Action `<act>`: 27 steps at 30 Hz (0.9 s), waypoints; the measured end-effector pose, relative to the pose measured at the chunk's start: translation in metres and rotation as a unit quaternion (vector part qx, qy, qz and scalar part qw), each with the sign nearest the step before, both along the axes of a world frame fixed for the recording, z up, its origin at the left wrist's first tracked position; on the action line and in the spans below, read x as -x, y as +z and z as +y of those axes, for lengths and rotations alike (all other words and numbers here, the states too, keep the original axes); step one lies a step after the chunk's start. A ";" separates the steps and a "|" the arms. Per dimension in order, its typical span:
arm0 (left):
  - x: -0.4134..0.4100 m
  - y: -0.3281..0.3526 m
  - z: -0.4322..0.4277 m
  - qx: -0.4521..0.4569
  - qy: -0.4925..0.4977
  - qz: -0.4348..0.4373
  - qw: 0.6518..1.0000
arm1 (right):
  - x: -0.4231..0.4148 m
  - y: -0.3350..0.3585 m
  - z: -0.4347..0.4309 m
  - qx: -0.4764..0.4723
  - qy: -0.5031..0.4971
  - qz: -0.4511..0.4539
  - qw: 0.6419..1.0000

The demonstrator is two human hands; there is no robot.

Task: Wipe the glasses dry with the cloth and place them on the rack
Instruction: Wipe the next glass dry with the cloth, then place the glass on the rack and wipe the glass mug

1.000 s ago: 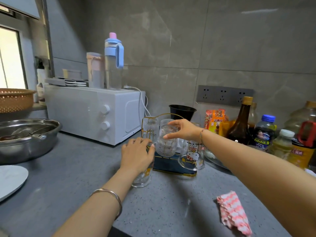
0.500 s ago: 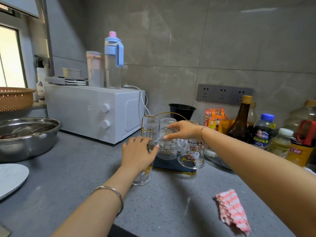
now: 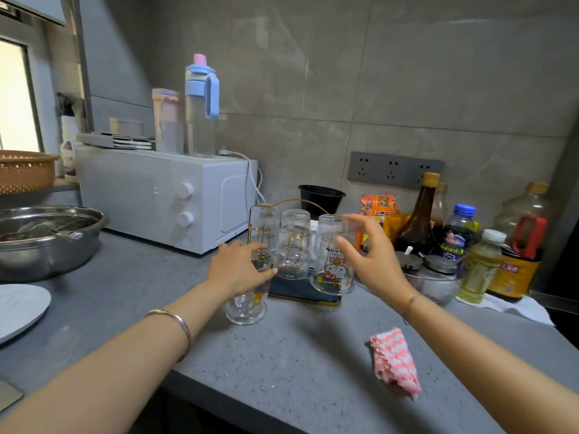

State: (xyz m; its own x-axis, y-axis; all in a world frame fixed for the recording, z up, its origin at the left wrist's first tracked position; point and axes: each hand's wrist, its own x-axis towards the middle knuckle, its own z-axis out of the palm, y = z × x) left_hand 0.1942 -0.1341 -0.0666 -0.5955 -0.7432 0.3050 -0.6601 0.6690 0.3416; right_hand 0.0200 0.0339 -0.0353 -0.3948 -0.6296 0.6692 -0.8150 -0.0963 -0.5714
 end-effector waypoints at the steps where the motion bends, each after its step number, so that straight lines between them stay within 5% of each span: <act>1: -0.005 0.002 0.004 0.002 -0.009 0.015 1.000 | 0.004 -0.009 0.013 -0.006 -0.010 -0.008 1.000; 7: -0.016 0.019 0.049 0.061 -0.081 0.025 0.995 | 0.028 -0.086 0.072 -0.239 -0.167 -0.123 0.949; 11: -0.008 0.019 0.085 0.049 -0.153 0.035 0.986 | 0.032 -0.102 0.090 -0.302 -0.195 -0.191 0.913; 16: 0.013 0.015 0.130 0.058 -0.215 0.000 0.975 | 0.030 -0.087 0.131 -0.182 -0.119 -0.322 0.921; 27: 0.067 0.003 0.202 0.052 -0.298 -0.031 0.953 | 0.014 -0.049 0.224 -0.026 0.017 -0.519 0.854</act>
State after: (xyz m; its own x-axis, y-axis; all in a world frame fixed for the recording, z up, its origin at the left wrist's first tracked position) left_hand 0.1272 0.0677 -0.0638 -0.9212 -0.2354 0.3097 -0.1693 0.9594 0.2256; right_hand 0.0056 0.2582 -0.0845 -0.7392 -0.6709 -0.0587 0.1353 -0.0626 -0.9888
